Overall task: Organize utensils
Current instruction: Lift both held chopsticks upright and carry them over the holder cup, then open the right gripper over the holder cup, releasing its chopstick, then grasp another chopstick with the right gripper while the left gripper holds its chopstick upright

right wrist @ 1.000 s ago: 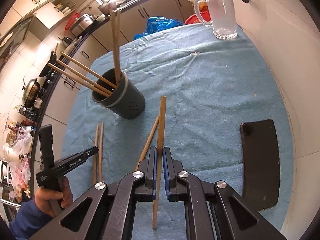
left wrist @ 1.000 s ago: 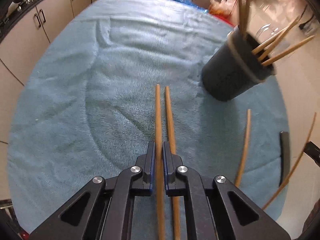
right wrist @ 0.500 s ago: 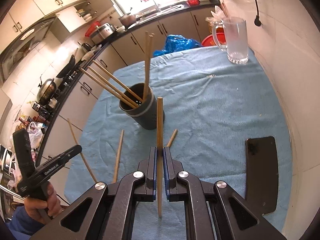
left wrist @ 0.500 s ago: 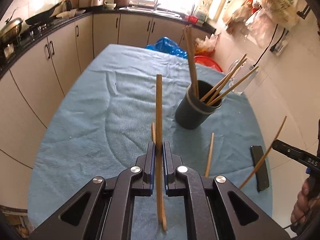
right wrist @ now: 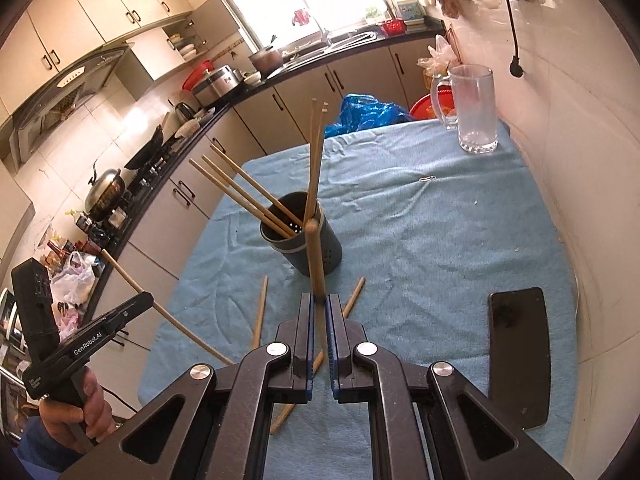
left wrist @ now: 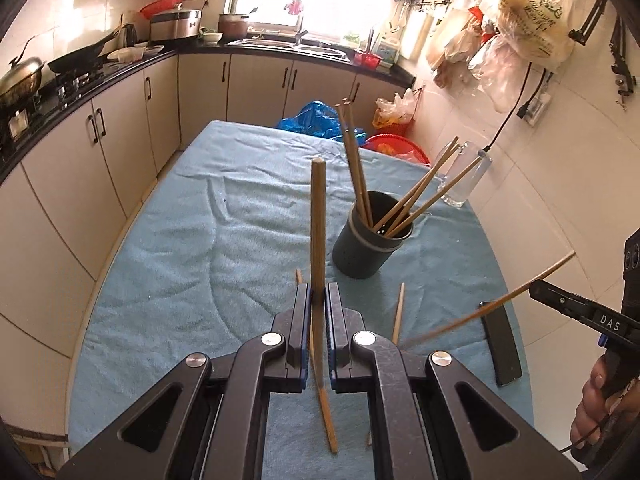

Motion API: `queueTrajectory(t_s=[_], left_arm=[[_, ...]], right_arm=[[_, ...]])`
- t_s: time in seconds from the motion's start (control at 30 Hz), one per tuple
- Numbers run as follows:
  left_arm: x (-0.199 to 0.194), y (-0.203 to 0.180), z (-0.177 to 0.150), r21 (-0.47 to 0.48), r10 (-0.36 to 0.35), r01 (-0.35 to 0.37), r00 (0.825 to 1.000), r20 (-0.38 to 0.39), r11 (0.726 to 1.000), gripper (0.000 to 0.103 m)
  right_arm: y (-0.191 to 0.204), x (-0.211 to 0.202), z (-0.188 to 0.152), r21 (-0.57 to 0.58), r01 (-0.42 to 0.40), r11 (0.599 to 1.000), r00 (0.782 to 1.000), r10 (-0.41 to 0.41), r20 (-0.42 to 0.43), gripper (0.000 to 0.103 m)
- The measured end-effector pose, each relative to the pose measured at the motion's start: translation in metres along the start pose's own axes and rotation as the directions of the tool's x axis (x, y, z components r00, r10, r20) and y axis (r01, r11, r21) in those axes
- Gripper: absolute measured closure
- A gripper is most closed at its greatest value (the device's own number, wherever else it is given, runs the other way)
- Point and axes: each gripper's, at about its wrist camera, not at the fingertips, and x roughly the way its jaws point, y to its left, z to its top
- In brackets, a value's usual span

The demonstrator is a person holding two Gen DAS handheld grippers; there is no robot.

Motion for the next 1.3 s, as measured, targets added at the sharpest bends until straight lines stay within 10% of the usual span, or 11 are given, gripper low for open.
queueTrajectory(t_s=[0.7, 1.03, 1.3], left_arm=[[-0.006, -0.014, 0.014, 0.042, -0.061, 0.06, 0.998, 0.017, 0.997, 0.097], [-0.011, -0.005, 0.014, 0.03, -0.044, 0.043, 0.999, 0.02, 0.999, 0.097], [-0.011, 0.009, 0.015, -0.001, -0.01, 0.01, 1.0, 0.016, 1.0, 0.097]], right_arm=[[-0.005, -0.038, 0.004, 0.047, 0.012, 0.999, 0.998, -0.015, 0.066, 0.101], [-0.087, 0.007, 0.021, 0.261, 0.086, 0.961, 0.995, -0.066, -0.081, 0.098], [-0.119, 0.095, 0.053, 0.292, 0.163, 0.942, 0.968, -0.096, -0.231, 0.073]])
